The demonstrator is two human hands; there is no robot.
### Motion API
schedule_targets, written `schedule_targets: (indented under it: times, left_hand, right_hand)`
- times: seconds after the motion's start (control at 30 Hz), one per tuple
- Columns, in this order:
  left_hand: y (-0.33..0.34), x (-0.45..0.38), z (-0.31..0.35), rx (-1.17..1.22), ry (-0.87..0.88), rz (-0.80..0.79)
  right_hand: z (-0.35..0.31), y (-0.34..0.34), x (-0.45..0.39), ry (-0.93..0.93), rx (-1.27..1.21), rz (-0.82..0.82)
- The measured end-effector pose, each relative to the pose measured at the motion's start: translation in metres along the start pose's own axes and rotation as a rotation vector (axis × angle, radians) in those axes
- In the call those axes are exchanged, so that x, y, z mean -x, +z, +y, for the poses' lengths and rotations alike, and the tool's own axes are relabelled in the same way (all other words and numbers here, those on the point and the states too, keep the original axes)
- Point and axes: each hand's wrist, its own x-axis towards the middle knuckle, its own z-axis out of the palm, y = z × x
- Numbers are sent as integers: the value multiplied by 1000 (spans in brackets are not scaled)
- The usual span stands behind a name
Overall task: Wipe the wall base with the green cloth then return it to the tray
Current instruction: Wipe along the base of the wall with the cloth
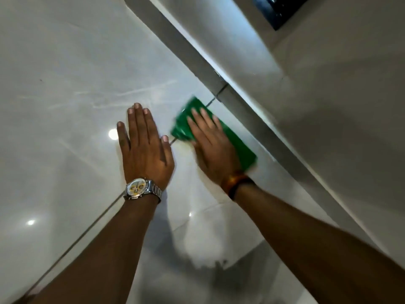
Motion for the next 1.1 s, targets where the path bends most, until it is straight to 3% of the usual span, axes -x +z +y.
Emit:
schedule_targets:
  times: [0.1,0.2,0.47,0.7,0.97,1.1]
  left_hand:
    - [3,7,8,8,6,11]
    - [7,7,8,6,16,30]
    - [8,7,6,-28,38,58]
    - [3,-8,-10,-21,125,16]
    - [7,-10,-11,-30,133,26]
    - [7,-10,-12,-10,146,22]
  right_hand:
    - [53,-9,124,86,45,-50]
    - [108,-24,154,50,60,-139]
    - [74,-19,27,-98,34,-34]
    - [102,-33,121,23,59,-198]
    - [30,-21,-60,-74,-20,-1]
    - [37,-15,-11,-32,58,-64]
